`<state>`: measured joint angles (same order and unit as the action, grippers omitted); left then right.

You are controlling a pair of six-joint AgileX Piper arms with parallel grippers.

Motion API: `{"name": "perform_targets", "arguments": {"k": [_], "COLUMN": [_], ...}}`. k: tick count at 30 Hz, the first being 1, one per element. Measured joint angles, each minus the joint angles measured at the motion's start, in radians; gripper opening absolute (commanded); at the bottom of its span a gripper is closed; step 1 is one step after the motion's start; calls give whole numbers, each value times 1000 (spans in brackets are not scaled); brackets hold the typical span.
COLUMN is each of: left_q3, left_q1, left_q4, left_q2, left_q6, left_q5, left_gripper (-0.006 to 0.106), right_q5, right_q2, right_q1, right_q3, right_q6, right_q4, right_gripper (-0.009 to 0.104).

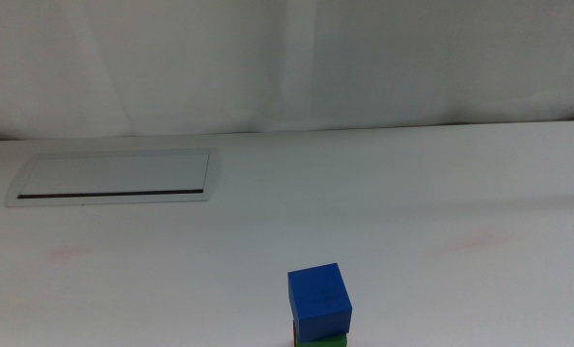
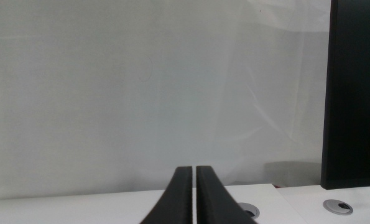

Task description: Stack red cubes first, then green, then blue cubes in a specific spot.

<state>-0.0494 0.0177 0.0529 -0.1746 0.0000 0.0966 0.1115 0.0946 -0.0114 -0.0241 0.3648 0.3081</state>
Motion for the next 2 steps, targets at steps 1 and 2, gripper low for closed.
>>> {"name": "perform_targets", "arguments": {"k": [1,2], "left_q3": [0,0], "left_q1": [0,0], "left_q4": [0,0], "left_q2": [0,0], "left_q6": [0,0], "left_q5": [-2,-2], "left_gripper": [-3,-3], "right_q5": [0,0], "right_q2": [0,0], "right_q1": [0,0], "right_q3": [0,0], "right_q6": [0,-4], "right_q4": [0,0], "right_gripper": [-3,-3]}}
